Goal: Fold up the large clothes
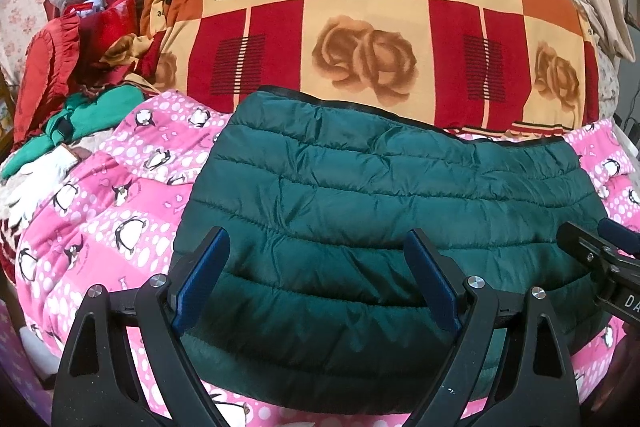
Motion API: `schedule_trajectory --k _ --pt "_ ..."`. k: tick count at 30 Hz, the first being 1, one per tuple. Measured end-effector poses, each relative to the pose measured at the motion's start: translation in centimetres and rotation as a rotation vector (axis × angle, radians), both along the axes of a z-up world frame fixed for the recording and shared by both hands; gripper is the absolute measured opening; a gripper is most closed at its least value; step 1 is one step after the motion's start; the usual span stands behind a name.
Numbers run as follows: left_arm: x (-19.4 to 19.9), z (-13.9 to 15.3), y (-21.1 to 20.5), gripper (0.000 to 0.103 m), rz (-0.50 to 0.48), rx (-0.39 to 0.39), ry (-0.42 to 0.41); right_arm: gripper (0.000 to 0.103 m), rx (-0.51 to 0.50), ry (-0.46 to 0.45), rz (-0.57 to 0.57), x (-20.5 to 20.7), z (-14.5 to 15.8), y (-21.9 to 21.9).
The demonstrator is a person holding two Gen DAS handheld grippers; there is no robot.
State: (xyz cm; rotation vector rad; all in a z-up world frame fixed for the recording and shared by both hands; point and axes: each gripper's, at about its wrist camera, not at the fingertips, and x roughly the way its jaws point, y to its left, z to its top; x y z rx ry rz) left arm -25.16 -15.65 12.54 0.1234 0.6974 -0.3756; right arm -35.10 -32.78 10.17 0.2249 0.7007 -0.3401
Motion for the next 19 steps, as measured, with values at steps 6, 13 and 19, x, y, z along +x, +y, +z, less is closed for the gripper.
schedule_trajectory --k 6,13,19 --pt "0.3 -0.2 -0.2 0.089 -0.002 -0.003 0.005 0.090 0.009 0.010 -0.001 0.7 -0.5 -0.4" --pt "1.2 -0.6 -0.2 0.089 -0.014 -0.015 0.018 0.090 0.013 0.020 -0.004 1.1 -0.9 -0.6" --pt "1.4 -0.9 -0.2 0.089 -0.032 -0.015 0.001 0.090 0.015 0.027 -0.008 1.3 -1.2 -1.0"
